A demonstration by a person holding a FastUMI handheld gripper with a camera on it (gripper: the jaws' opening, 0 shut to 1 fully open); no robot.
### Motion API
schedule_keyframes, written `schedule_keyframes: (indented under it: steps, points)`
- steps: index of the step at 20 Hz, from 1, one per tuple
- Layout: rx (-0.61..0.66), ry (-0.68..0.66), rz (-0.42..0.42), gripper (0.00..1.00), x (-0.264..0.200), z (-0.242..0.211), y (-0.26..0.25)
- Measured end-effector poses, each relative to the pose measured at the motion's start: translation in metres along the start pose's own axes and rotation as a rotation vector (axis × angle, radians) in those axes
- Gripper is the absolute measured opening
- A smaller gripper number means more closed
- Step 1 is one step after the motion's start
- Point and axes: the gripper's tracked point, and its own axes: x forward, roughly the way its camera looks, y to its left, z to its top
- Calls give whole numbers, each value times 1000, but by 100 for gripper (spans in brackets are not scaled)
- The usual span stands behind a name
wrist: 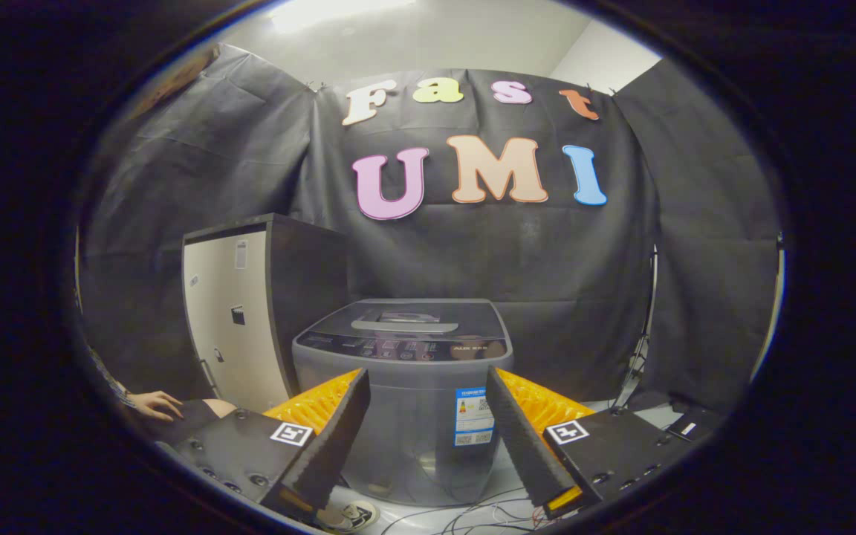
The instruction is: Put the clothes into the washing machine and then close the washing machine lid.
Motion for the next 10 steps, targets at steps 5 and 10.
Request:
schedule_keyframes:
  steps: [5, 10]
  points:
    - [0, 0, 0, 98, -3, -1, 0]
    - [0, 1, 0, 98, -1, 0, -1]
